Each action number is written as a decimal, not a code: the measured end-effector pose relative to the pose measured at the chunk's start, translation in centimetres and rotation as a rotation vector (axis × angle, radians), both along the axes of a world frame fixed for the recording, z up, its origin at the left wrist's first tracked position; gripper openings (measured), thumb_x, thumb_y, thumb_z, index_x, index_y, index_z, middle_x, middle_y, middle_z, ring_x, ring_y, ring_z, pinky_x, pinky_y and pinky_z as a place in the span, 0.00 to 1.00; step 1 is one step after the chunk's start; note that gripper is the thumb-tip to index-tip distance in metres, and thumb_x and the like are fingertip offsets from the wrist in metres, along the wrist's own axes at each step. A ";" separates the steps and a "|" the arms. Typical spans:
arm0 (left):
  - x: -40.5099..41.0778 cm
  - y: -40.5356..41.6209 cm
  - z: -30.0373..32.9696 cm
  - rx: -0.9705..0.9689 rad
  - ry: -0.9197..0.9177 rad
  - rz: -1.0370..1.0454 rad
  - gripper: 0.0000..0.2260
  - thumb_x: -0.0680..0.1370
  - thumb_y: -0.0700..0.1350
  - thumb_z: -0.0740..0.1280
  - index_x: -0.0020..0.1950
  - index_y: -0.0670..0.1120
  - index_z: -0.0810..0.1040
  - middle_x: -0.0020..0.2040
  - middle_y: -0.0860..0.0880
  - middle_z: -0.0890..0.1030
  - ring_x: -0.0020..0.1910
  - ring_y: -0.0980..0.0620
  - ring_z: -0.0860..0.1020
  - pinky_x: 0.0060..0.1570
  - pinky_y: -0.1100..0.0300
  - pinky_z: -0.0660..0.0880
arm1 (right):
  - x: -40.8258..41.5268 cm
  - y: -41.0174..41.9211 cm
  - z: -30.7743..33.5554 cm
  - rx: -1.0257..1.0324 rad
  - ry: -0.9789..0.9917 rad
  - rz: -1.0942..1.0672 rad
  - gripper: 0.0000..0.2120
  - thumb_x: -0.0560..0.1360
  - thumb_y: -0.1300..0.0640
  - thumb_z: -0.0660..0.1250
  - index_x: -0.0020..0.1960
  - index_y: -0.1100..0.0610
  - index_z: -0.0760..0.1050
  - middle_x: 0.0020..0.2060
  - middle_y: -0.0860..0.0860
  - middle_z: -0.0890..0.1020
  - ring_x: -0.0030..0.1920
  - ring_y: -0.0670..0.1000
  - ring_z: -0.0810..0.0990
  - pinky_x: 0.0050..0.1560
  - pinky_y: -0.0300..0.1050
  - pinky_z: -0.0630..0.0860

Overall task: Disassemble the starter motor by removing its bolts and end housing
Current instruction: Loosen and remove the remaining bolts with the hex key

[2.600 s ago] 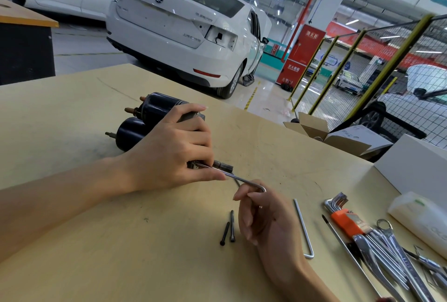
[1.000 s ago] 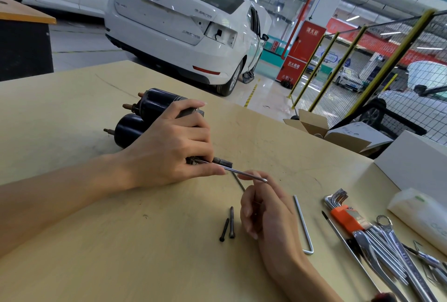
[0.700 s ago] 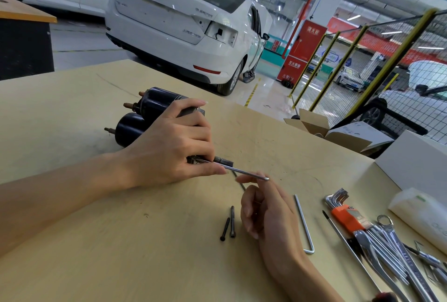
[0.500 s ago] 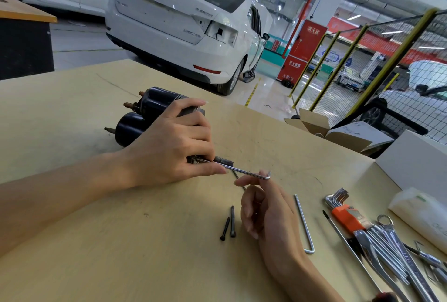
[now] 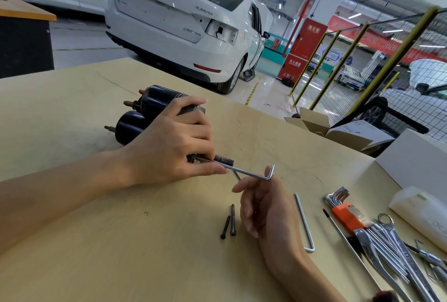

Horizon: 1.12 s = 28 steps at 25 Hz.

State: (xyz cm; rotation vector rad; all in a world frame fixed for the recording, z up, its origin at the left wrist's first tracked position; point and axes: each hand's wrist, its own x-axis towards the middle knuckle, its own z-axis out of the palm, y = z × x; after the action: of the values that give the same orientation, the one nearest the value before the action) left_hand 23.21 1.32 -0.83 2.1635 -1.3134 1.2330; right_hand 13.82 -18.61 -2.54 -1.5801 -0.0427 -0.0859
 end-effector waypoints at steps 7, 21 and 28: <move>-0.1 0.1 0.0 0.016 0.011 0.004 0.13 0.76 0.58 0.71 0.37 0.50 0.83 0.38 0.56 0.80 0.48 0.54 0.79 0.71 0.43 0.63 | 0.0 0.0 0.0 0.001 0.016 0.014 0.30 0.74 0.35 0.51 0.35 0.55 0.81 0.23 0.52 0.69 0.21 0.49 0.66 0.20 0.37 0.60; -0.2 0.2 0.1 0.026 0.020 0.002 0.13 0.76 0.58 0.71 0.38 0.51 0.83 0.38 0.56 0.81 0.48 0.54 0.79 0.72 0.44 0.62 | -0.2 0.1 0.3 0.022 0.046 0.042 0.31 0.75 0.35 0.50 0.34 0.56 0.80 0.23 0.52 0.69 0.21 0.49 0.66 0.20 0.36 0.60; -0.1 0.1 0.0 0.015 0.016 0.001 0.14 0.76 0.59 0.70 0.37 0.51 0.83 0.38 0.57 0.80 0.48 0.55 0.77 0.73 0.46 0.61 | -0.2 0.2 0.5 0.033 0.058 0.051 0.31 0.73 0.35 0.50 0.33 0.57 0.79 0.22 0.53 0.68 0.20 0.49 0.66 0.20 0.36 0.60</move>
State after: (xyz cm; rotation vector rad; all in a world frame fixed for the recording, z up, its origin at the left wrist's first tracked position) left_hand 23.09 1.44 -0.79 2.1802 -1.3192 1.2074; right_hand 13.57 -18.43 -2.02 -1.5466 -0.0359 -0.0006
